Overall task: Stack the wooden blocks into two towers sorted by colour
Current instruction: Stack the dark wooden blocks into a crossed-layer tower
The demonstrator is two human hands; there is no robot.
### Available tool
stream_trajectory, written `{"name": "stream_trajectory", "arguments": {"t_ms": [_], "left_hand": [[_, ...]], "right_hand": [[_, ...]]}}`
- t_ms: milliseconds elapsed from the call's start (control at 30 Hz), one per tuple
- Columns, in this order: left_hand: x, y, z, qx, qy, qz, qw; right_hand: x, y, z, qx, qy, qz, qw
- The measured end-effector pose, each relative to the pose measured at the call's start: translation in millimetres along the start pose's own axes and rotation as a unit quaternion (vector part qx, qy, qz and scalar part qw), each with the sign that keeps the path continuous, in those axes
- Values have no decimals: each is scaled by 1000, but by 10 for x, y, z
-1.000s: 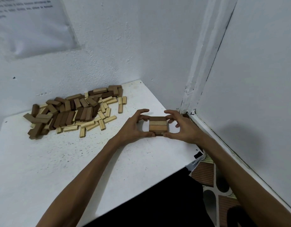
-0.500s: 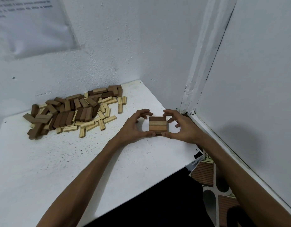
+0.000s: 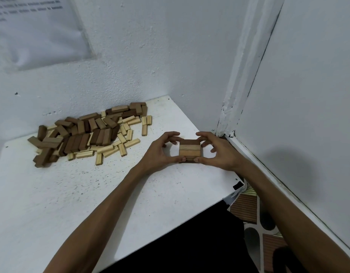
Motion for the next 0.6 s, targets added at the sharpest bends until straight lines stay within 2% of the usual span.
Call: {"name": "stream_trajectory", "arguments": {"t_ms": [600], "left_hand": [[-7, 13, -2, 11, -7, -5, 1000]], "right_hand": [[-7, 18, -19, 6, 9, -13, 1000]]}}
Point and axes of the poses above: each hand's wrist, its own y-axis away from the middle knuckle, its own x-axis out of the palm, z = x × y, the point moved 8 cm from there along -y, towards the middle knuckle, and after that the axes turned 2 degrees about x, right-handed, at the moved point
